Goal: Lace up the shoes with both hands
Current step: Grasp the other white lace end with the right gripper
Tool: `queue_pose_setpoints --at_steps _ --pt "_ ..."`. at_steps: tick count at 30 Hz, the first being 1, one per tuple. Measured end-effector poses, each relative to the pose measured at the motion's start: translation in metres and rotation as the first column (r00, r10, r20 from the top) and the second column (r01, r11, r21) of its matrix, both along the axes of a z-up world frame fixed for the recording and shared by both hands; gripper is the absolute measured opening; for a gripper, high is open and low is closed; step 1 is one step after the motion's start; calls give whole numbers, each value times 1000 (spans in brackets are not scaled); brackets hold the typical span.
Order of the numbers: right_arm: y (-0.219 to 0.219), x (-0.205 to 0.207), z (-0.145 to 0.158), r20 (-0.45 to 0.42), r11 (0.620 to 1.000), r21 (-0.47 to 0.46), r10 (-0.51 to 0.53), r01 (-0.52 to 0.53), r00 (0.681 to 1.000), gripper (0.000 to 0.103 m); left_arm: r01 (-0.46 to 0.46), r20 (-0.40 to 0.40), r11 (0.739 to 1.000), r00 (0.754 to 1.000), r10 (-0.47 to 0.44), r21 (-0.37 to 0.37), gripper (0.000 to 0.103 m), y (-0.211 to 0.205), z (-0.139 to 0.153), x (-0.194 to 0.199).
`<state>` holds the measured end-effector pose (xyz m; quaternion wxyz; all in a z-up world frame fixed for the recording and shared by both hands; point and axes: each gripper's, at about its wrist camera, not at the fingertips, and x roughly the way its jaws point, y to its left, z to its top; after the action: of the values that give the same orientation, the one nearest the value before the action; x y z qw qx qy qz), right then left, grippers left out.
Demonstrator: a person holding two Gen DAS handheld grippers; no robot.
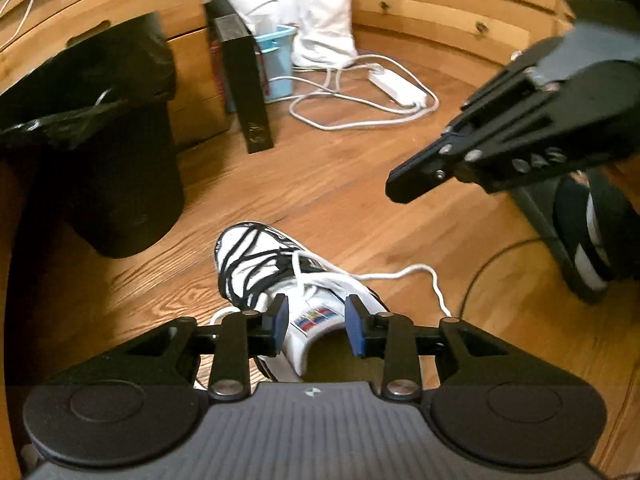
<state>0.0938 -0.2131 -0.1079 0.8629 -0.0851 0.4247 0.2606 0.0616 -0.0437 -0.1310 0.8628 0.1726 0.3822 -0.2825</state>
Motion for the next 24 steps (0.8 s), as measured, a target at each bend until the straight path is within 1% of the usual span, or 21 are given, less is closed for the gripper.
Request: queue_pose_setpoints --at_steps 2,3,4,6,8,9,12,16,19,20,21,23,24 --pt "-14 0 -18 -46 998 -11 -60 60 997 1 -12 -5 1000 1000 12 -10 40 2 -3 -1" --pt "-21 -3 -27 -63 996 -12 -86 86 994 5 -21 -5 1000 1000 21 -18 40 4 -5 -1" --pt "-27 -7 -37 -80 994 -16 -112 111 991 6 -30 -4 999 1000 30 -26 40 6 -6 0" --pt "-33 -12 -58 -111 988 -50 -154 150 982 7 -53 2 998 999 53 -34 40 11 -8 1" --pt "-35 -15 -79 -141 982 -75 -183 174 973 12 -81 -6 995 997 81 -56 41 18 -11 3" --pt "-36 -16 -89 -154 979 -85 -199 188 968 12 -98 -12 993 995 97 -72 43 21 -11 5" --pt "-38 -20 -109 -175 967 -73 -252 243 952 12 -146 -29 982 989 144 -116 45 31 -13 9" --pt "-38 -21 -121 -180 949 -68 -316 308 932 12 -184 -40 972 983 180 -144 45 41 -15 14" --pt "-33 -18 -125 -169 946 -67 -325 318 930 13 -209 -46 963 978 204 -170 45 46 -16 15" --pt "-32 -16 -127 -168 946 -70 -324 316 931 16 -216 -46 961 976 211 -175 45 47 -16 16" --pt "-31 -15 -128 -164 946 -78 -324 315 932 16 -221 -49 958 975 216 -180 45 48 -17 17" --pt "-28 -14 -130 -141 939 -121 -336 321 931 16 -222 -51 958 975 216 -184 45 48 -16 17" --pt "-30 -15 -132 -154 940 -112 -338 323 929 16 -222 -51 957 975 216 -186 45 48 -16 17"
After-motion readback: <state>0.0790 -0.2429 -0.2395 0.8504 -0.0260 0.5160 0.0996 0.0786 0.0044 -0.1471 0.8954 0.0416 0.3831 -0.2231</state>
